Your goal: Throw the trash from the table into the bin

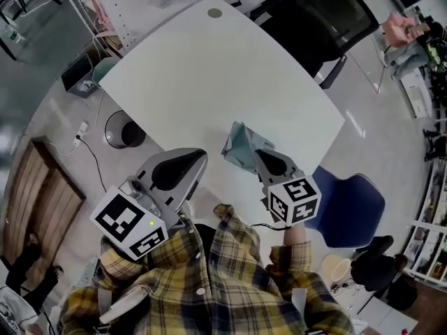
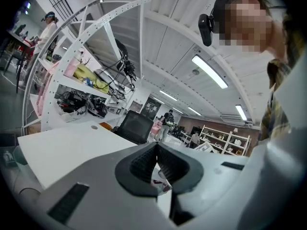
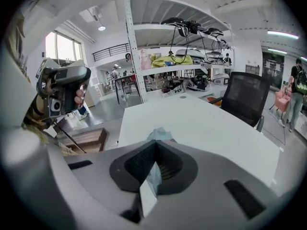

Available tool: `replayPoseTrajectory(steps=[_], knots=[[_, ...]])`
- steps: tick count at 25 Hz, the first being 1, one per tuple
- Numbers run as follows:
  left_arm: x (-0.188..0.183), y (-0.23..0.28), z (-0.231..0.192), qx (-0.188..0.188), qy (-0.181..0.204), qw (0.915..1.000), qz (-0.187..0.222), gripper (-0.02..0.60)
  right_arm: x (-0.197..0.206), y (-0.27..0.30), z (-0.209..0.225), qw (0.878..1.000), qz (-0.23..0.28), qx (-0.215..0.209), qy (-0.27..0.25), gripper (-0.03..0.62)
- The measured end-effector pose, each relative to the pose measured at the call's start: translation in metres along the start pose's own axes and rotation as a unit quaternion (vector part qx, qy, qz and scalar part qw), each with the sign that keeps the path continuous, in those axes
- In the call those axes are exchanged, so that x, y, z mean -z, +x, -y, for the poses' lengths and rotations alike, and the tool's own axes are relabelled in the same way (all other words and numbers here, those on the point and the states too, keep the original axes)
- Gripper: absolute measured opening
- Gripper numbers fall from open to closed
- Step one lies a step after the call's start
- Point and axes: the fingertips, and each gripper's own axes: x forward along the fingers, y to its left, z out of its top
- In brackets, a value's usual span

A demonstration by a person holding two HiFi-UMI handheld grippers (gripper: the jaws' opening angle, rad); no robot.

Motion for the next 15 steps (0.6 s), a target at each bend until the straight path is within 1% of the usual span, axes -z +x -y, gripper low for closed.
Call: replayPoseTrajectory(steps=[3, 7, 12, 15], knots=[[-0.002, -0.017, -0.015, -0.026, -0.008, 0.9995, 0.014, 0.008, -0.018, 0.012, -0.012, 1.000, 0.006, -0.016, -0.015, -0.002], [-0.006, -0.044, -0.039, -0.064, -0.020, 0.9972, 0.033, 0.008, -0.039, 0.037, -0.035, 0.998, 0.001, -0.044, -0.039, -0.002], [-0.017, -0.089, -0.076, -0.100, -0.032, 0.9929, 0.057, 0.008, -0.066, 0.075, -0.078, 0.995, -0.004, -0.071, -0.062, -0.002], [-0.024, -0.118, -0.102, -0.113, -0.037, 0.9907, 0.065, 0.008, -0.085, 0.099, -0.106, 0.994, -0.005, -0.080, -0.076, -0.002]])
